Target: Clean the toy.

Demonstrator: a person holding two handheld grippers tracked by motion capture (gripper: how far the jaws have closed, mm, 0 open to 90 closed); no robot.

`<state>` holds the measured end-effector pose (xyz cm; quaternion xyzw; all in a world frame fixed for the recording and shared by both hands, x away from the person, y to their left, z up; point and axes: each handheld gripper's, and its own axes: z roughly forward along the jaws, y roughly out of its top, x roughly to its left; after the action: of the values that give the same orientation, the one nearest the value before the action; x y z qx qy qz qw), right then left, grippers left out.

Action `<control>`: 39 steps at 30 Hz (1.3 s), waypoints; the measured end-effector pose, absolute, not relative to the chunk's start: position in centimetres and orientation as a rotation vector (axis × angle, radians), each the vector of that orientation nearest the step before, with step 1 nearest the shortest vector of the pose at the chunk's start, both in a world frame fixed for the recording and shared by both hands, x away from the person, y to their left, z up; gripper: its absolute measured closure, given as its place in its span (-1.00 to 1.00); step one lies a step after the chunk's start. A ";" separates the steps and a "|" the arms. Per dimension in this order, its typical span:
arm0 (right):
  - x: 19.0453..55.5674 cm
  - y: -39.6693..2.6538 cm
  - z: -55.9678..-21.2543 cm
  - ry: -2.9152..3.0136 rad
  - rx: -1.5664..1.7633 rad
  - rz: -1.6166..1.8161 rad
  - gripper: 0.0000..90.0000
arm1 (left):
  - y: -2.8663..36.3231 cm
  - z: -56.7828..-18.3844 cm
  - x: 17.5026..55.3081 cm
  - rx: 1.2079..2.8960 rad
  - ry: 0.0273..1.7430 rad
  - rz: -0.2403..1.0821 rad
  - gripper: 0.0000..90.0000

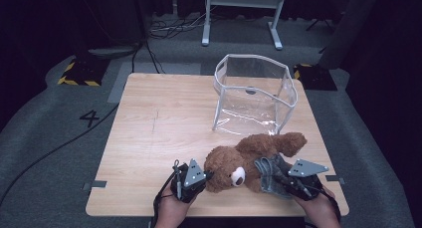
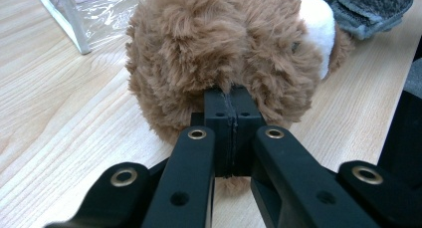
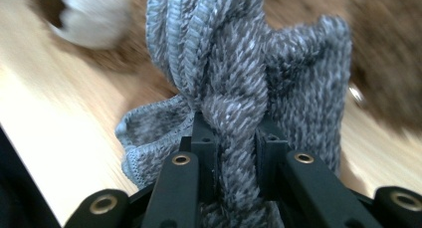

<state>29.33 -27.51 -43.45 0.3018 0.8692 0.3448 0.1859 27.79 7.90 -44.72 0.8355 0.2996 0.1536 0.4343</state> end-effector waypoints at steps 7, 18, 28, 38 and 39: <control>29.9 -31.3 -44.0 2.424 1.006 0.910 0.69 | 8.0 -44.8 27.9 2.074 0.756 0.381 0.98; 28.3 -31.3 -40.5 2.378 0.966 1.051 0.69 | 7.9 -44.9 28.3 2.072 0.775 0.374 0.98; 28.6 -20.8 -39.5 2.497 0.647 1.187 0.68 | 8.0 -45.2 28.6 2.082 0.786 0.373 0.98; 30.6 -21.8 -43.0 2.599 0.760 0.968 0.69 | 8.1 -45.2 28.7 2.070 0.794 0.368 0.98; 30.4 -22.1 -43.2 2.596 0.761 0.950 0.69 | 8.1 -45.2 28.7 2.068 0.795 0.368 0.98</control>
<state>30.44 -22.14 -43.19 0.2631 0.8969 0.3283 0.1366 28.68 8.10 -45.15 0.8301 0.3191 0.1477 0.4328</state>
